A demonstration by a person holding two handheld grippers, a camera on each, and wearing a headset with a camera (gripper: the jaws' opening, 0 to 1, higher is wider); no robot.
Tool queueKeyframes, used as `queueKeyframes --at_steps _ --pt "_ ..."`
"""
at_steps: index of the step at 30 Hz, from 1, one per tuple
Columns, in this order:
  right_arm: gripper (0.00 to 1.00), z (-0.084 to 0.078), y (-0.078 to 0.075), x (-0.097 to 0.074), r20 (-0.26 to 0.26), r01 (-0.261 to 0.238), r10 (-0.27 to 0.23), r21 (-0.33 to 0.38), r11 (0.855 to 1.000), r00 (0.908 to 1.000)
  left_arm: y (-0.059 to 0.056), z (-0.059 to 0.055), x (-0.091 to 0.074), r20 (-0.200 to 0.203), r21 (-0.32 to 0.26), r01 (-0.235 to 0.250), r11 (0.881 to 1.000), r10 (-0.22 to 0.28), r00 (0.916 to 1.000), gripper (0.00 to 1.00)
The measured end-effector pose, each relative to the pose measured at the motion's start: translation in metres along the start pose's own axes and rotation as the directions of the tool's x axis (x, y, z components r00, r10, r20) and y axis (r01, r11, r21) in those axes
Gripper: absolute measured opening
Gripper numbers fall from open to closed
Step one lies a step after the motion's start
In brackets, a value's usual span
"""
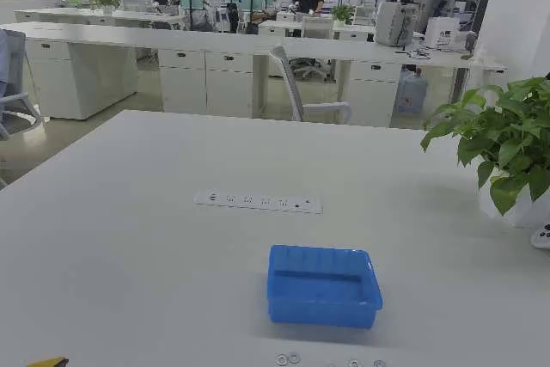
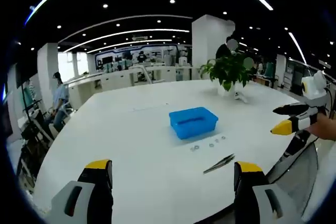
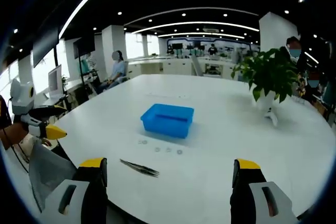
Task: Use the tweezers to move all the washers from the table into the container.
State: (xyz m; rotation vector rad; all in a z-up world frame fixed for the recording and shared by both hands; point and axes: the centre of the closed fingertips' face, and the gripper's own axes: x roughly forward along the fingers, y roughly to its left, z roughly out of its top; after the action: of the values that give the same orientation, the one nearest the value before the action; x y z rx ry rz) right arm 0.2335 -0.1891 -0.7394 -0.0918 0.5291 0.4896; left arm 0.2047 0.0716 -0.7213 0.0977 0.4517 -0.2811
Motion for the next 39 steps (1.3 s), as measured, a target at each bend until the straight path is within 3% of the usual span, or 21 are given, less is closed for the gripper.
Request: queueKeyframes --at_steps 14,29,39 --pt "0.99 -0.004 -0.002 0.005 -0.019 0.006 -0.006 0.000 1.000 0.9998 -0.004 -0.004 0.010 -0.012 0.003 0.029 1.000 -0.029 0.9995 0.99" --pt "0.99 -0.009 -0.002 0.015 -0.045 -0.001 0.001 -0.012 1.000 0.9990 -0.012 -0.011 0.025 -0.052 0.020 0.074 0.997 -0.073 0.9960 0.99" --pt "0.99 -0.013 -0.001 0.016 -0.061 -0.006 0.006 -0.010 1.000 0.9981 -0.021 -0.015 0.039 -0.086 0.073 0.140 0.987 -0.133 0.9873 0.88"
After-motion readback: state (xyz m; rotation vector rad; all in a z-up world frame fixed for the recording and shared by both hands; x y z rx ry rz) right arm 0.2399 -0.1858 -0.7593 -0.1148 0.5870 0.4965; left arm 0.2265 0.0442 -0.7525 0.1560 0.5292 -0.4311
